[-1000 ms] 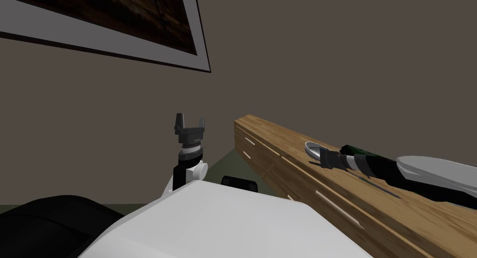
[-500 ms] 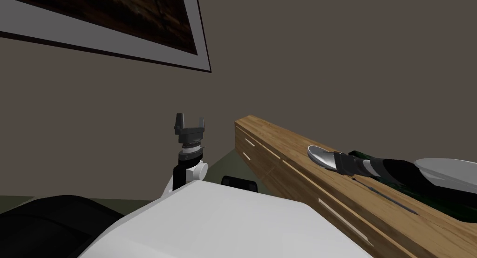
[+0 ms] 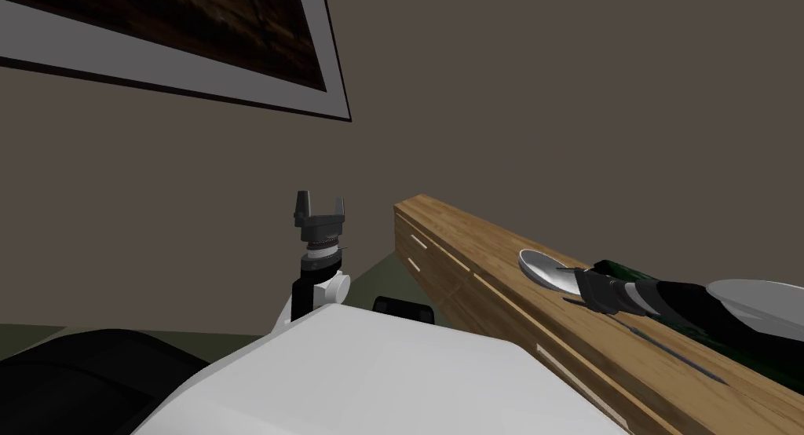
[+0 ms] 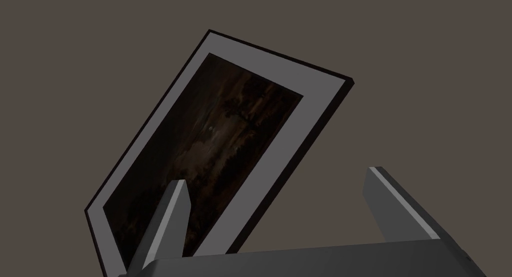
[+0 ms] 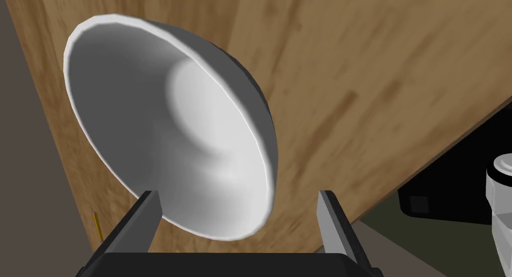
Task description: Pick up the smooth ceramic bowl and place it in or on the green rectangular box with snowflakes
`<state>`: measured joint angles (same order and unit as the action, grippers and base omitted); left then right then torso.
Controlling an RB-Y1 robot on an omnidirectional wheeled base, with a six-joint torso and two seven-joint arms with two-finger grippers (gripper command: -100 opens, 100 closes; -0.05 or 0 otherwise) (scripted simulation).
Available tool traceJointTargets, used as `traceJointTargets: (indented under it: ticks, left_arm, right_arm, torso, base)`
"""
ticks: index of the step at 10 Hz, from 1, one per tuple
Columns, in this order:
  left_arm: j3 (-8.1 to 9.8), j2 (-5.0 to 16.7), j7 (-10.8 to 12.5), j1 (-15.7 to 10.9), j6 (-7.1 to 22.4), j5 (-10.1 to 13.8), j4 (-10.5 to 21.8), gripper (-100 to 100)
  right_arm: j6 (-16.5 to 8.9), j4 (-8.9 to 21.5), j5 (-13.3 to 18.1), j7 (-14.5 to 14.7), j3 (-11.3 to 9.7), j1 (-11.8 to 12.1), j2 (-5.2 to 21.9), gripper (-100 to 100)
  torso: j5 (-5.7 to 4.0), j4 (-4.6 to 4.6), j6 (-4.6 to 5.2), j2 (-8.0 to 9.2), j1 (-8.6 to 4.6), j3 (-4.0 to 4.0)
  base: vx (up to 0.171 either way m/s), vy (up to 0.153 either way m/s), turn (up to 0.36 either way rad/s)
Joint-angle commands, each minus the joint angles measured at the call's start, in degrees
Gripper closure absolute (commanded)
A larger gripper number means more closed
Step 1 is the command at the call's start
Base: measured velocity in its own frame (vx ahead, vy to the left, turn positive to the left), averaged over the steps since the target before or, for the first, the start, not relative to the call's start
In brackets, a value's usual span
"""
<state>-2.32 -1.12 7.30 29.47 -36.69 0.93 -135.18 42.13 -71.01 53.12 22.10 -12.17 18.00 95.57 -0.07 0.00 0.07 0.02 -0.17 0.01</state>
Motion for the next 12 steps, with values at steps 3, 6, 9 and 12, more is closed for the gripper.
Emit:
traceJointTargets:
  ticks: [3, 6, 9, 12]
  left_arm:
    - [-0.01, 0.0, 0.0, -0.01, 0.0, 0.0, 0.0, 0]
    - [0.0, 0.0, 0.0, 0.0, 0.0, 0.0, 0.0, 0]
    - [0.0, 0.0, 0.0, 0.0, 0.0, 0.0, 0.0, 0]
    - [0.0, 0.0, 0.0, 0.01, 0.0, 0.0, 0.0, 0]
  right_arm:
    - [-1.76, 1.57, 0.32, -0.77, -1.02, 0.47, -1.67, -100]
    - [-1.1, 1.29, 0.01, -0.4, -0.61, 0.62, -1.2, 100]
    - [-1.12, 1.33, -0.02, -0.46, -0.59, 0.61, -1.2, 100]
    - [-0.26, 0.21, 0.02, -0.1, -0.12, 0.09, -0.23, 100]
  torso:
    - [0.03, 0.02, -0.07, 0.1, 0.11, 0.05]
    - [0.06, 0.06, -0.02, 0.1, 0.12, 0.08]
    - [0.08, 0.04, -0.02, 0.07, 0.17, 0.05]
    - [0.14, 0.06, 0.09, 0.1, 0.22, 0.08]
  base:
    - [-0.028, -0.011, 0.191]
    - [-0.013, -0.004, 0.012]
    - [0.001, -0.001, 0.003]
    - [0.024, 0.006, -0.17]
